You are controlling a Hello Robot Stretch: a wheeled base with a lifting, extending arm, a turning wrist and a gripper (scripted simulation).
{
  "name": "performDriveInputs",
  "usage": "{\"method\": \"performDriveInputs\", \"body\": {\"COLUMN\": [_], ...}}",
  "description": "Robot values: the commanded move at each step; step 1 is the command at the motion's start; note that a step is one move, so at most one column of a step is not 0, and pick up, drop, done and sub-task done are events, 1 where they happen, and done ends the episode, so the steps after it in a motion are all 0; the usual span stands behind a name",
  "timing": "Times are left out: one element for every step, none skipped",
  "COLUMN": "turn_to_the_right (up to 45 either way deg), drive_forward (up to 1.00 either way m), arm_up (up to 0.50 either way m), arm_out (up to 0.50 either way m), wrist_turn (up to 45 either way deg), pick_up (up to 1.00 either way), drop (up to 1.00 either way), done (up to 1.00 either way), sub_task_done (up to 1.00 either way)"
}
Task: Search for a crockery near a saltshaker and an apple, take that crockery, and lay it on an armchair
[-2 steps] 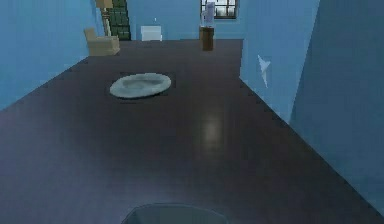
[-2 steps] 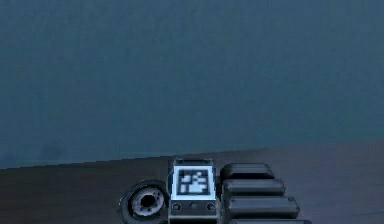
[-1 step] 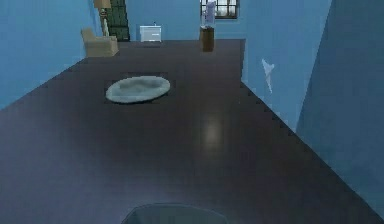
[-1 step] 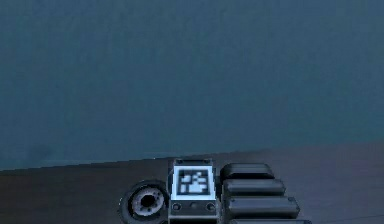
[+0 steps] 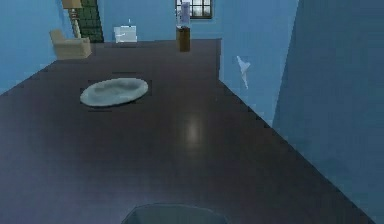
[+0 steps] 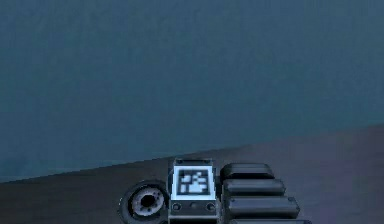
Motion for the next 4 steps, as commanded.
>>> {"method": "performDriveInputs", "body": {"turn_to_the_right": [0.0, 0.0, 0.0, 9.0], "drive_forward": [1.0, 1.0, 1.0, 0.0], "arm_up": [0.0, 0.0, 0.0, 0.0], "arm_out": [0.0, 0.0, 0.0, 0.0], "wrist_turn": [0.0, 0.0, 0.0, 0.0], "pick_up": [0.0, 0.0, 0.0, 0.0], "drop": [0.0, 0.0, 0.0, 0.0], "done": [0.0, 0.0, 0.0, 0.0], "sub_task_done": [0.0, 0.0, 0.0, 0.0]}}
